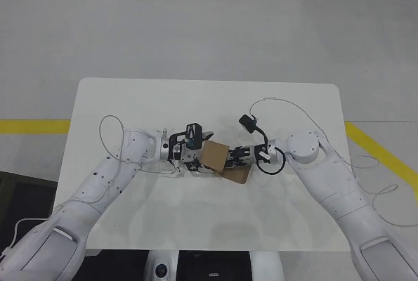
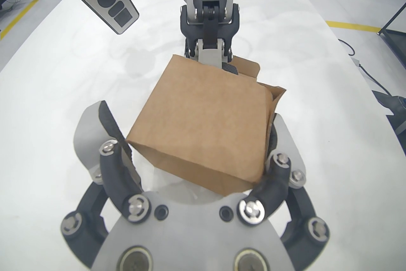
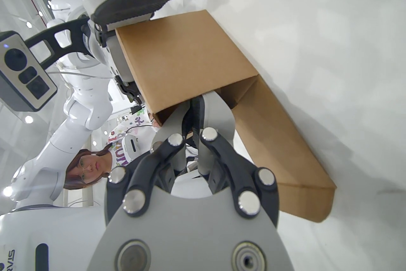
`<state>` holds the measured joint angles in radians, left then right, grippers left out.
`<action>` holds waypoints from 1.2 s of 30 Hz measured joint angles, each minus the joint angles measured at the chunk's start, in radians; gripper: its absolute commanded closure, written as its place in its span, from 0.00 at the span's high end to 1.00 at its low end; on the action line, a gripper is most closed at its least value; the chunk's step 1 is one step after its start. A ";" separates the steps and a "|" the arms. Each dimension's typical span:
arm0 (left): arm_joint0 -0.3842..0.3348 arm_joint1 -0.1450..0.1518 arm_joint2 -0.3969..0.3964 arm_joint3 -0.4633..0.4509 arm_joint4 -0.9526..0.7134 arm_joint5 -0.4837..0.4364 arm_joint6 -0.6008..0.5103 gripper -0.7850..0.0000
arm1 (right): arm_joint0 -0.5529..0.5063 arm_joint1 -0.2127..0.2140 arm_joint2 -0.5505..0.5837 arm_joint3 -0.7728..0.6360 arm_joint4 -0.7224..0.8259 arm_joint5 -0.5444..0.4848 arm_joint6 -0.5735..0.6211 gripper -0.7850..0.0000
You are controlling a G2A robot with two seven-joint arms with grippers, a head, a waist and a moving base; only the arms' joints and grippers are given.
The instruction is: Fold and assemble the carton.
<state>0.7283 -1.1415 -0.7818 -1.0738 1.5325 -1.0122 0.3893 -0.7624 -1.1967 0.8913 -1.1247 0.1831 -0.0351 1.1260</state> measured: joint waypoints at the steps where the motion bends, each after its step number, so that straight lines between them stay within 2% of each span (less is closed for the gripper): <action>1: 0.000 0.000 -0.001 0.000 0.000 0.000 0.000 1.00 | -0.001 -0.001 0.002 0.006 0.005 0.001 -0.008 0.00; 7: 0.003 0.001 -0.002 -0.002 0.000 0.000 -0.001 1.00 | -0.012 0.004 0.028 0.021 0.036 -0.010 -0.007 0.00; 20: 0.005 0.003 0.000 -0.006 -0.001 0.000 -0.002 1.00 | -0.025 0.022 0.062 0.013 0.035 -0.013 0.088 0.00; 26: 0.004 0.004 0.002 -0.007 -0.002 0.000 -0.006 1.00 | -0.044 0.028 0.074 0.004 0.022 -0.009 0.058 0.00; 30: 0.003 0.004 0.003 -0.009 -0.002 0.000 -0.006 1.00 | -0.067 0.042 0.109 -0.027 -0.019 -0.020 0.011 0.00; 36: 0.001 0.005 0.007 -0.009 -0.004 0.000 -0.007 1.00 | -0.103 0.070 0.168 -0.105 -0.045 0.017 0.070 0.00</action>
<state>0.7292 -1.1368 -0.7750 -1.0833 1.5283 -1.0123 0.3827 -0.8650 -1.1267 1.0590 -1.2295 0.1378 -0.0179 1.1955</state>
